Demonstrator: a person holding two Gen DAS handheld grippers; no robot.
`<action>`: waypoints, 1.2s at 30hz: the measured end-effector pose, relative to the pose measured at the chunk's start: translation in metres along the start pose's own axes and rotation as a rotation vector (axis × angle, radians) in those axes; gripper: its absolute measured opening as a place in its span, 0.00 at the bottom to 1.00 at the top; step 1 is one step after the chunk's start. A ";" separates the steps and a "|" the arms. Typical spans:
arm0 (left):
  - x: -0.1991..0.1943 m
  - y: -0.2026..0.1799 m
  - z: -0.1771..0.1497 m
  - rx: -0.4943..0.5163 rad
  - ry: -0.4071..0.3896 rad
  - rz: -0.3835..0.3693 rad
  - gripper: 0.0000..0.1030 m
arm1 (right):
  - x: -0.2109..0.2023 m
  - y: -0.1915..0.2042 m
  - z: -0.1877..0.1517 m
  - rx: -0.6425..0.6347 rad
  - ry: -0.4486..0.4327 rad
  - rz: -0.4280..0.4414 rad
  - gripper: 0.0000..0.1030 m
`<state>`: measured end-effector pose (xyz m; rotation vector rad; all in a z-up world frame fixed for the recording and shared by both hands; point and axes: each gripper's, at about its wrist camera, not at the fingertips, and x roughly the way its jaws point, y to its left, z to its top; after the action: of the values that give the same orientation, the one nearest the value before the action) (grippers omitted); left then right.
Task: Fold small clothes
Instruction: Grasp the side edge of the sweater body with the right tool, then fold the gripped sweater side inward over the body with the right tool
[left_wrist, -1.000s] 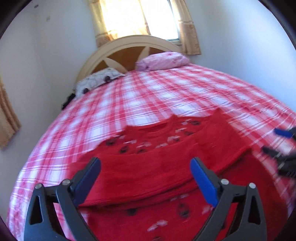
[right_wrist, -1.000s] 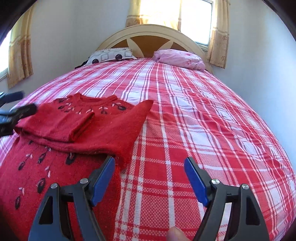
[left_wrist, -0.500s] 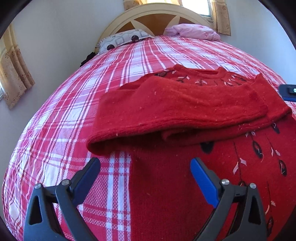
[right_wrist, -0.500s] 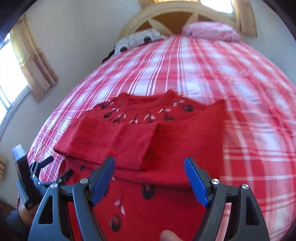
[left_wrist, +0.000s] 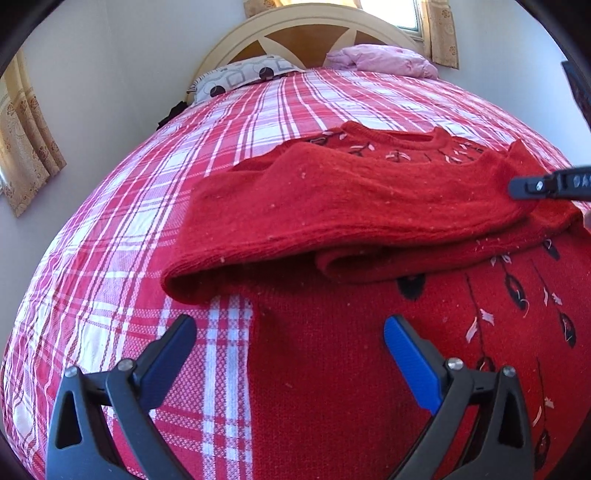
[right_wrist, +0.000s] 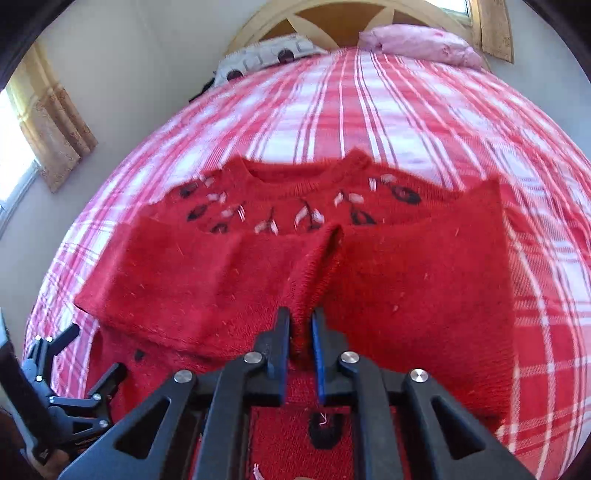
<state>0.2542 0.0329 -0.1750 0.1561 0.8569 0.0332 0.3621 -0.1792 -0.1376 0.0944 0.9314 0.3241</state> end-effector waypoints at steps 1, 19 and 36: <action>0.000 0.001 0.000 -0.004 0.002 -0.001 1.00 | -0.004 0.001 0.003 -0.008 -0.018 -0.006 0.09; 0.032 0.000 0.046 -0.058 0.026 -0.004 1.00 | -0.064 0.047 0.045 -0.149 -0.180 0.091 0.09; 0.034 0.066 0.014 -0.397 0.073 -0.016 1.00 | -0.060 -0.014 0.028 -0.095 -0.090 0.068 0.00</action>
<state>0.2899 0.0995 -0.1817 -0.2254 0.9081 0.1934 0.3543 -0.2093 -0.0778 0.0529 0.8236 0.4236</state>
